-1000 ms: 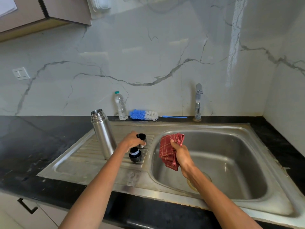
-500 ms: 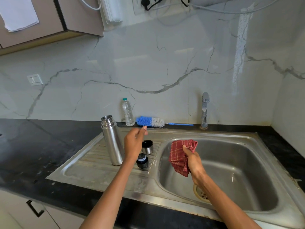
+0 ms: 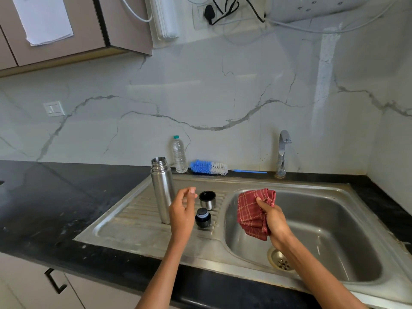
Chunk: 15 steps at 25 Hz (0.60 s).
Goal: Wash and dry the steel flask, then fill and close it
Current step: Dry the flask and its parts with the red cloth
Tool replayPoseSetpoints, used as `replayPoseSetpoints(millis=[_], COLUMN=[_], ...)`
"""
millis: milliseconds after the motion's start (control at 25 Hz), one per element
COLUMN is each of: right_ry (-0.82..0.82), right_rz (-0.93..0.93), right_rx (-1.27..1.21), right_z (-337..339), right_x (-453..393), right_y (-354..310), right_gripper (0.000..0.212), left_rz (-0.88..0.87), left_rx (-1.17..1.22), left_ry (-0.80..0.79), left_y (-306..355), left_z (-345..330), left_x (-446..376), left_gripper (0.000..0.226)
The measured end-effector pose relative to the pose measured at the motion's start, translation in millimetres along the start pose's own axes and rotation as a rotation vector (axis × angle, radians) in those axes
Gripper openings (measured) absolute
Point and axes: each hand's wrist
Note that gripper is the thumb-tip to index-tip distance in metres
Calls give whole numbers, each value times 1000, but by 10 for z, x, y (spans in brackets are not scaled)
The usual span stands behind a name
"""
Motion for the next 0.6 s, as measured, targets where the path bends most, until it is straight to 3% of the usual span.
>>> replayPoseSetpoints(millis=[240, 600], right_ry=[10, 85], right_rz=[86, 152], right_rx=[45, 58], right_z=[-376, -1033], right_x=[-145, -1126], right_y=[-290, -361], right_gripper=[17, 12], left_rz=[-176, -229], left_rx=[-14, -18], left_ry=[112, -27], left_y=[-50, -182], left_z=[230, -75], left_x=[-38, -353], left_gripper=[20, 26])
Point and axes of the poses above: each hand's wrist, its own x-axis away from the middle knuckle, its own z-axis out of the back of the hand, y = z × x, and after that the axes turned 11 degrees about z, right-handed
